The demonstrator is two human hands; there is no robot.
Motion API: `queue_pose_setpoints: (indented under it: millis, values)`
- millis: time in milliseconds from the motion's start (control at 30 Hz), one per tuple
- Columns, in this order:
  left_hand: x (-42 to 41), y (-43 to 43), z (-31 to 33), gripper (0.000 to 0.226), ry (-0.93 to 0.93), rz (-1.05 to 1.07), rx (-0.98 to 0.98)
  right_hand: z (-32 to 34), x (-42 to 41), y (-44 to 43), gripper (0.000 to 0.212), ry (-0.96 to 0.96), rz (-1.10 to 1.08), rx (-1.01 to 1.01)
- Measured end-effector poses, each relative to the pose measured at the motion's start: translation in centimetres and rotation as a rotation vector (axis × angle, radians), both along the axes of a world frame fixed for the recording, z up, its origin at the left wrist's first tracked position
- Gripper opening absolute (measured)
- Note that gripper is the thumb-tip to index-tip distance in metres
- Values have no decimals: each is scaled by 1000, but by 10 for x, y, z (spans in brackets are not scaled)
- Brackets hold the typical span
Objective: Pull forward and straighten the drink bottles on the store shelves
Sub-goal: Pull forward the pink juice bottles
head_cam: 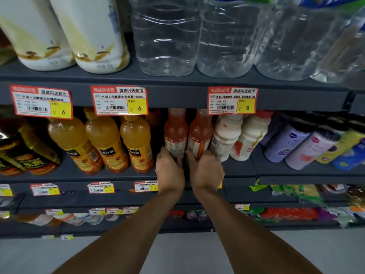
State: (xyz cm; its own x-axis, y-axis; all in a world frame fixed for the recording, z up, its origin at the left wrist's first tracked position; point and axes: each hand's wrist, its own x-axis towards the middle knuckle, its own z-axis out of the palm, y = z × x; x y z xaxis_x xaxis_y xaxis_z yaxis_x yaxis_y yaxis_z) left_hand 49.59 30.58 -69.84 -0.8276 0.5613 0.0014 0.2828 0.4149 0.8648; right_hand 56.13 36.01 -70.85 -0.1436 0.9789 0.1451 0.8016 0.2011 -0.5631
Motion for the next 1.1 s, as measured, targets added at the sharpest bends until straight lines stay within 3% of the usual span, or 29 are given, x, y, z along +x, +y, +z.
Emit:
queue_pose_setpoints:
  millis: [300, 467, 700, 867, 1100]
  values:
    - [11, -6, -3, 39, -33, 60, -13, 4, 13, -7, 51, -4, 17, 23]
    - [6, 1, -1, 64, 17, 18, -29, 5, 25, -1, 54, -44, 79, 44]
    - [9, 2, -5, 52, -20, 62, 8, 2, 31, 1, 53, -48, 125, 63]
    - [23, -9, -4, 61, -15, 95, -65, -1, 50, 9, 50, 13, 272, 46]
    - [8, -28, -3, 75, 138, -83, -125, -1, 68, 28, 51, -44, 435, 17]
